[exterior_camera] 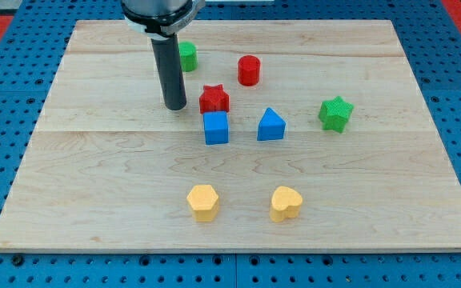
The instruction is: Place the red star at the top center of blue blocks
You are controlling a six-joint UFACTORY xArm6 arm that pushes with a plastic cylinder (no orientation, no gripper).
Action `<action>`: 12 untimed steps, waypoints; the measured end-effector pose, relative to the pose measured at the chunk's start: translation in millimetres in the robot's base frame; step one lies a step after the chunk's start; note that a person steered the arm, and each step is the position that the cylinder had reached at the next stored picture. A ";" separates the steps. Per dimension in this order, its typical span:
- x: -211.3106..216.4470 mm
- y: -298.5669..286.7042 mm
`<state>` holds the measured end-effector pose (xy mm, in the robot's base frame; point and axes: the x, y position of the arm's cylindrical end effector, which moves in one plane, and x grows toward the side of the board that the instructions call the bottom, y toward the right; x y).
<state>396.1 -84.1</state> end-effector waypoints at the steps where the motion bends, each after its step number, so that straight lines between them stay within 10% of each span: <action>1: 27.3 2.0; 10: -21.6 72.7; 12: -98.4 112.1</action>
<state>297.7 28.0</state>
